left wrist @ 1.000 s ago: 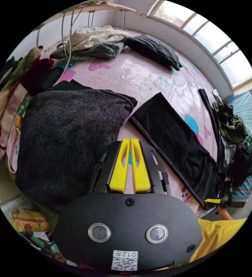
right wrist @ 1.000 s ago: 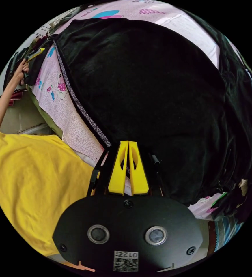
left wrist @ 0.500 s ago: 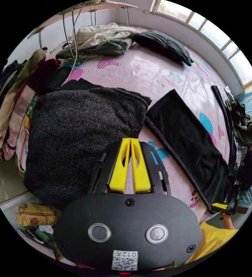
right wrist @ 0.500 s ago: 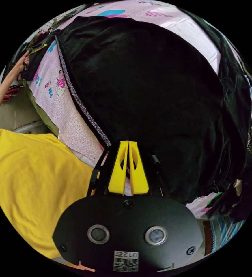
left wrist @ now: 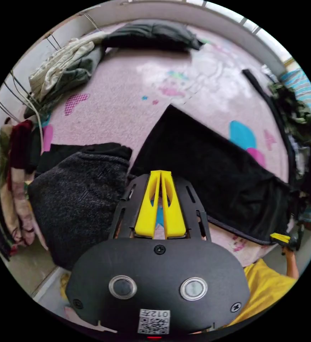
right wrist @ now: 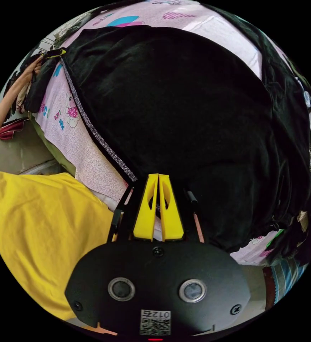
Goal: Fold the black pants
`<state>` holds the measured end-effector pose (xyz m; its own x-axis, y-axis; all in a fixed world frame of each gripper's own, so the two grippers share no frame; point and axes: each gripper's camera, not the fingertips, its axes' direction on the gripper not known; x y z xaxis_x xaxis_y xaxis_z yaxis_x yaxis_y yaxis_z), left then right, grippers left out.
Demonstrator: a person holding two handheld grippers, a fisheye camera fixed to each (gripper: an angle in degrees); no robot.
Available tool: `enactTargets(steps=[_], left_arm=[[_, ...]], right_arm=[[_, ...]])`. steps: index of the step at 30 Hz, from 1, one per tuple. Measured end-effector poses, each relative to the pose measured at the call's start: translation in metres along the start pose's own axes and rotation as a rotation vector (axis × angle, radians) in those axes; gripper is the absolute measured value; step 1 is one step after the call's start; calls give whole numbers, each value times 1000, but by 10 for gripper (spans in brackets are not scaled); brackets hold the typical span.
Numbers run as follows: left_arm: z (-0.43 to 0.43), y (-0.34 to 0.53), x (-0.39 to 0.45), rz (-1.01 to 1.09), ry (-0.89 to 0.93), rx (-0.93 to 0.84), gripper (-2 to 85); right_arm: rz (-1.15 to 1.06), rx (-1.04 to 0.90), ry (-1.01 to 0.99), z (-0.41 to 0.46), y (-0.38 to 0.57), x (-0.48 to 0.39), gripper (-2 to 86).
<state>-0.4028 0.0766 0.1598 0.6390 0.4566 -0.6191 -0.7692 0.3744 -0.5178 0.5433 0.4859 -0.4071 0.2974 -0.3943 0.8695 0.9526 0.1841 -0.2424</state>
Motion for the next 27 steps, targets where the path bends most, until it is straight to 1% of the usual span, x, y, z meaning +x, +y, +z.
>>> enactTargets(steps=[1,2,5,7,9,10,12,13,15,16,17,18,19,21,23,24,26,27], left_arm=[[5,-3,3,-2,-22,-22,0],[5,-5,6,-9,-3,3,0],[11,-11,8,-68,54,-18,0],[10,-14,15,-110,49,1,1],[-3,-19,42,-99,-14,88,3],[-7,-20,52,-84,-8,112,3],[-16,-27,103,30,81,178,4],[-16,-29,120,76,114,178,4],[-7,-28,192,278,288,134,4],[-4,-26,211,330,338,115,4],[5,-19,250,439,427,69,4],[13,-9,288,565,472,22,4],[18,-4,306,620,465,6,4],[39,16,363,751,361,-79,3],[53,27,389,800,297,-130,3],[50,31,395,791,276,-38,3],[54,28,405,806,250,-44,3],[56,20,412,800,245,-80,3]], right_arm=[[0,2,12,0,1,0,6],[4,10,25,0,2,0,6],[61,59,28,0,9,4,7],[94,92,3,0,15,11,8],[117,96,-35,-1,19,20,7],[122,73,-51,-4,20,25,7],[107,137,-37,-17,27,26,6],[101,202,-18,-27,33,26,5],[100,236,6,-32,39,28,4],[110,247,19,-31,42,32,2],[125,261,19,-28,44,37,2],[133,265,10,-26,44,39,1],[149,257,-18,-19,44,45,1],[160,206,-54,-6,43,51,1],[164,245,-63,0,52,54,1],[163,250,-66,1,55,55,1],[152,268,-86,3,61,62,1],[147,266,-95,3,61,65,0]])
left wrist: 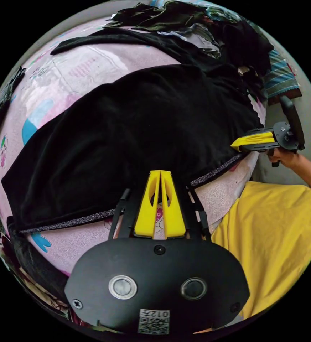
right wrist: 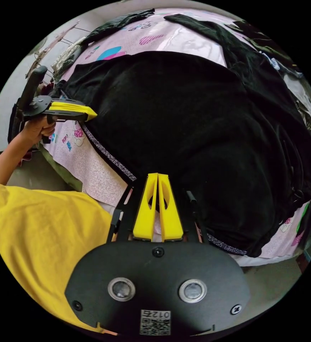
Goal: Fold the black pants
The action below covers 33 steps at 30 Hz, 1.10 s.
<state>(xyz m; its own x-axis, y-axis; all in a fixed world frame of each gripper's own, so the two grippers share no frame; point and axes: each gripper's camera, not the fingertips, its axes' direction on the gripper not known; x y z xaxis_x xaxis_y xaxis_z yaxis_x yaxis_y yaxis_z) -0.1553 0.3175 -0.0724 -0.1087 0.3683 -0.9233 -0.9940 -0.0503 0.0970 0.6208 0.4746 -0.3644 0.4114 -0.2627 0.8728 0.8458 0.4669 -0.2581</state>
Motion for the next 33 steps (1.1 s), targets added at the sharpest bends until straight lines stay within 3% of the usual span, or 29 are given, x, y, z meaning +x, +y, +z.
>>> enactTargets(steps=[2,7,12,15,19,24,29,33], left_arm=[[-1,-18,-2,-27,-15,-51,3],[-21,-81,29,56,3,89,4],[29,-148,78,194,-57,-122,4],[29,-159,83,168,-114,-76,5],[26,-180,61,103,8,-117,5],[-39,-246,-22,-73,63,107,5],[-90,-332,-145,-368,185,318,6],[-118,-412,-227,-511,207,388,7]], right_arm=[[-26,-37,-18,-9,-4,11,0],[15,101,148,-44,-9,58,0],[22,33,133,-31,-4,110,1],[-39,32,128,-29,9,115,2],[-139,-56,131,-31,5,127,2],[-141,168,131,-86,-46,166,10],[-31,420,87,-142,-178,222,62],[-13,475,103,-146,-261,235,83]])
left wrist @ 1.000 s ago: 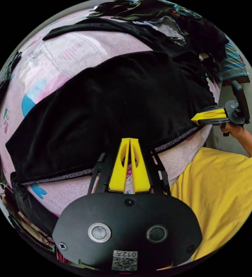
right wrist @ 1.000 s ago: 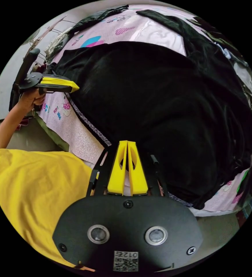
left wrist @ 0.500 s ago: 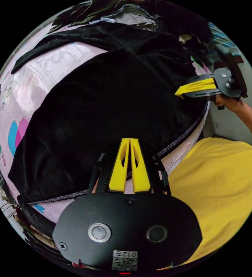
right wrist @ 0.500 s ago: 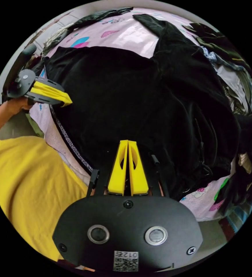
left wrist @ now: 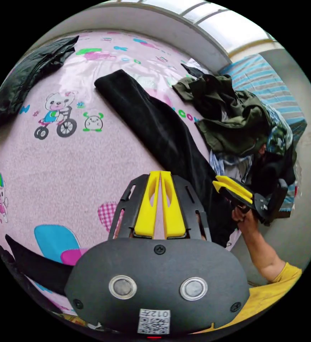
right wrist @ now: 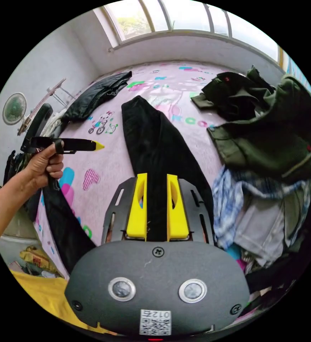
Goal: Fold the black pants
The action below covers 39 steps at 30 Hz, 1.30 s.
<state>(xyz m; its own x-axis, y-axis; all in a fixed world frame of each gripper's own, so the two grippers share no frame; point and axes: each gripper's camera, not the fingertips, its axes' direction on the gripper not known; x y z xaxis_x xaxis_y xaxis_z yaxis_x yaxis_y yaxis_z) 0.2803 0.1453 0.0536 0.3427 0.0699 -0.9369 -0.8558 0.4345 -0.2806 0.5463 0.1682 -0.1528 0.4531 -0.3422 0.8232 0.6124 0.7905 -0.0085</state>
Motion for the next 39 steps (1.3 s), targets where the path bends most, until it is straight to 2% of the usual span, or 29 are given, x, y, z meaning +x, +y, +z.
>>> enactTargets(steps=[4,8,14,17,26,30,32,34,37,39], left_arm=[[4,-78,-7,-30,-29,5,13],[9,-143,-22,-78,32,-18,34],[1,-195,-63,-248,160,4,74],[-12,-206,-89,-343,227,39,92],[-70,-227,-142,-464,388,154,99],[-100,-238,-154,-434,225,129,43],[-110,-242,-157,-406,212,107,25],[-121,-243,-161,-386,256,109,14],[-151,-247,-164,-370,442,154,6],[-196,-246,-160,-237,514,232,3]], right_arm=[[-52,-45,82,52,-49,2,84],[-56,-114,196,81,-62,17,34],[-80,100,-77,39,-33,40,14],[-133,144,-163,23,-23,42,12],[-320,115,-179,25,-7,26,10],[-333,127,-175,26,-2,25,10],[-331,133,-170,28,0,27,10],[-312,140,-150,27,0,30,10],[-286,221,-137,10,-1,33,10],[-316,268,-144,-3,0,27,10]])
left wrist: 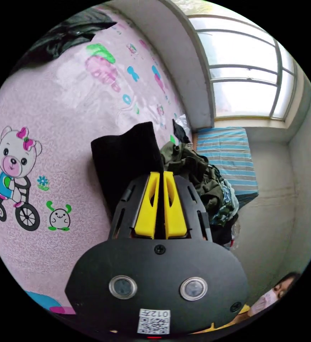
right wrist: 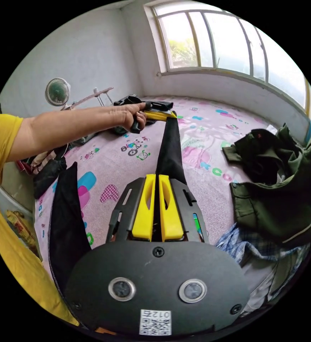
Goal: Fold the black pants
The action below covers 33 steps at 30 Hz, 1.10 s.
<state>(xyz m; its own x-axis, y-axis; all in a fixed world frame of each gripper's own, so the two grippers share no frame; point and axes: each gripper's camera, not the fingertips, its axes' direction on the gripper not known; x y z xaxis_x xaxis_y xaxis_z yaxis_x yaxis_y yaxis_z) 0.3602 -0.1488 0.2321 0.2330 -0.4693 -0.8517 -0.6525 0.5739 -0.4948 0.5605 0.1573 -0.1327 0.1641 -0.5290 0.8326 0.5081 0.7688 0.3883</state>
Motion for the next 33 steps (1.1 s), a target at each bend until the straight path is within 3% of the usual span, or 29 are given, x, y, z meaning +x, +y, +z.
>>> enactTargets(steps=[4,7,9,12,22,27,29,33], left_arm=[[-74,14,10,142,47,33,2],[-131,32,-30,115,-97,56,2],[-157,48,-96,-136,-256,47,3],[-187,80,-154,-347,-154,172,4],[-230,83,-133,-207,-148,188,3],[-253,82,-104,-131,-259,142,2],[-262,84,-97,-115,-297,126,1],[-281,98,-99,-149,-366,96,1]], right_arm=[[-134,19,-18,3,-6,-39,10],[-191,-82,7,46,-6,-67,8],[-130,-120,29,67,-5,-70,6],[-33,-108,-33,68,1,-63,6],[73,-544,83,120,80,-45,5],[33,-630,-64,137,80,-40,3],[-24,-743,-223,147,77,-37,1],[-50,-638,-201,141,75,-31,-1]])
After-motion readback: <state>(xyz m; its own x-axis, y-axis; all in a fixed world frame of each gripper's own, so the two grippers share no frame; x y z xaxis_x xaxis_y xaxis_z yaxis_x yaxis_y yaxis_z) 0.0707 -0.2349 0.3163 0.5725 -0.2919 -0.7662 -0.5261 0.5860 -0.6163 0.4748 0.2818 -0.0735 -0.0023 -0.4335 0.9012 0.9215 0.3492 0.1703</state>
